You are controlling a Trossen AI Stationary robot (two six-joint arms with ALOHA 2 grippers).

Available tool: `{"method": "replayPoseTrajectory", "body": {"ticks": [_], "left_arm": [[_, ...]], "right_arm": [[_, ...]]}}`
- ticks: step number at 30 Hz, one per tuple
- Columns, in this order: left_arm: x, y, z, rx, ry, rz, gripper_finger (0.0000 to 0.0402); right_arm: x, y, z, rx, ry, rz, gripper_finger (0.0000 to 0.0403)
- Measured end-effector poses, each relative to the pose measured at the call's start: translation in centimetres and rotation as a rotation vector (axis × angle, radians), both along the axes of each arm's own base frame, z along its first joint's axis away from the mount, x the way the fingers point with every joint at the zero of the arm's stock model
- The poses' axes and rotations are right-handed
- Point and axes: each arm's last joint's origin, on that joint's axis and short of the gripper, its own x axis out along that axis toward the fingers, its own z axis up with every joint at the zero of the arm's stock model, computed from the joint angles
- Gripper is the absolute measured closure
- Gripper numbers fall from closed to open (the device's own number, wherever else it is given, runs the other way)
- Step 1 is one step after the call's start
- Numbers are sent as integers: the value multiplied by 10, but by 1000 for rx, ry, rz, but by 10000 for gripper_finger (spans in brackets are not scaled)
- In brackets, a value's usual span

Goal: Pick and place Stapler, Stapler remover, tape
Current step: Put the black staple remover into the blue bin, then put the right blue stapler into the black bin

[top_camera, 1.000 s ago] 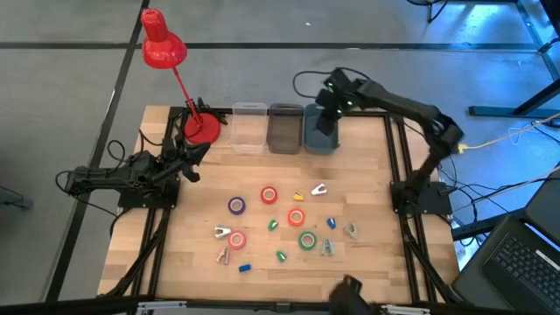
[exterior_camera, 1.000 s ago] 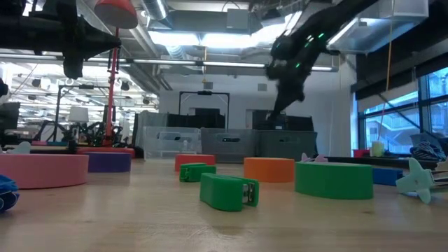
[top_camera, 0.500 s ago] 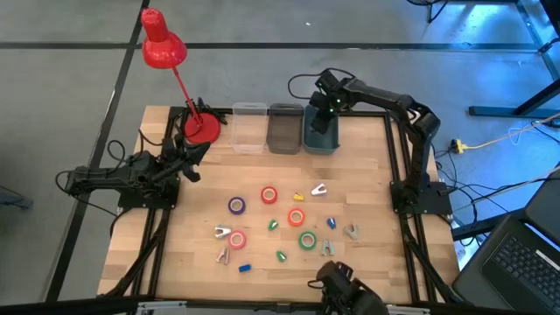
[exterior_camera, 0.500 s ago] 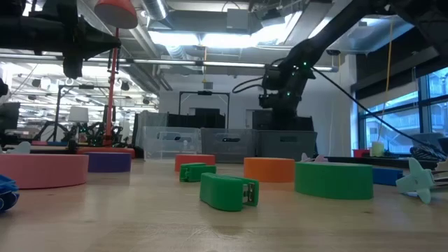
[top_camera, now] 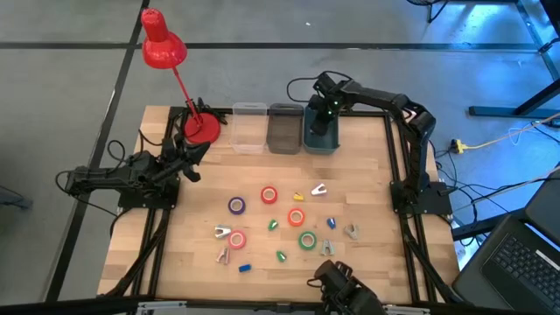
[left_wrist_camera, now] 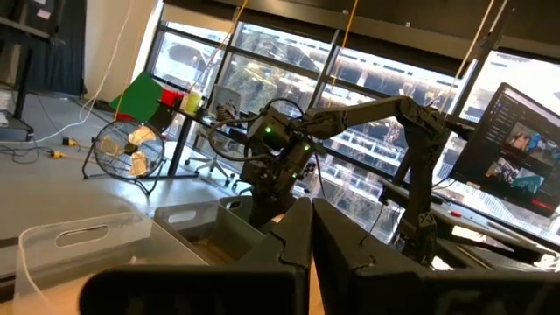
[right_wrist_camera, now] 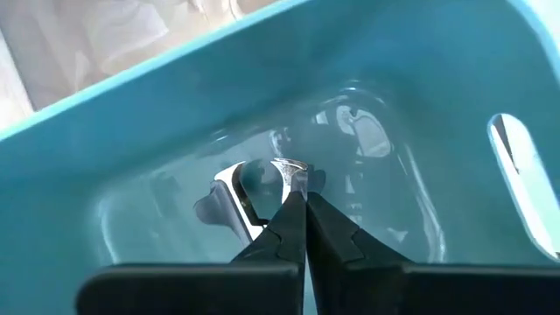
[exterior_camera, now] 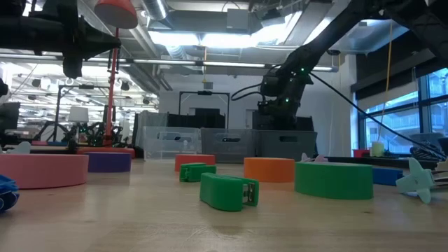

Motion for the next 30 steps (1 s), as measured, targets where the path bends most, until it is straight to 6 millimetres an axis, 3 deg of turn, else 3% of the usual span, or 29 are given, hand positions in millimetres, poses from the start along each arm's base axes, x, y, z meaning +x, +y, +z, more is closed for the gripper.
{"method": "replayPoseTrajectory", "body": {"ticks": [4, 11, 14, 18, 22, 25, 30], "left_arm": [[0, 0, 0, -6, -4, -2, 399], [0, 0, 0, -44, -29, -16, 398], [0, -1, 0, -45, -32, -33, 400], [1, -1, 0, -41, -32, -52, 400], [1, -2, 0, -22, -23, -71, 395], [1, -2, 0, -5, -14, -89, 394], [2, -5, 1, -24, -33, -187, 393]], "right_arm": [[-1, 0, 0, 5, 6, -9, 377], [-1, -1, 6, 24, 22, -24, 291], [0, -2, 27, 17, 11, -19, 262], [-3, 2, 83, -26, -83, -14, 249], [-10, 32, 136, 8, -207, 41, 252], [-15, 69, 167, 61, -278, 98, 255], [-22, 136, 187, 143, -308, 159, 256]]}}
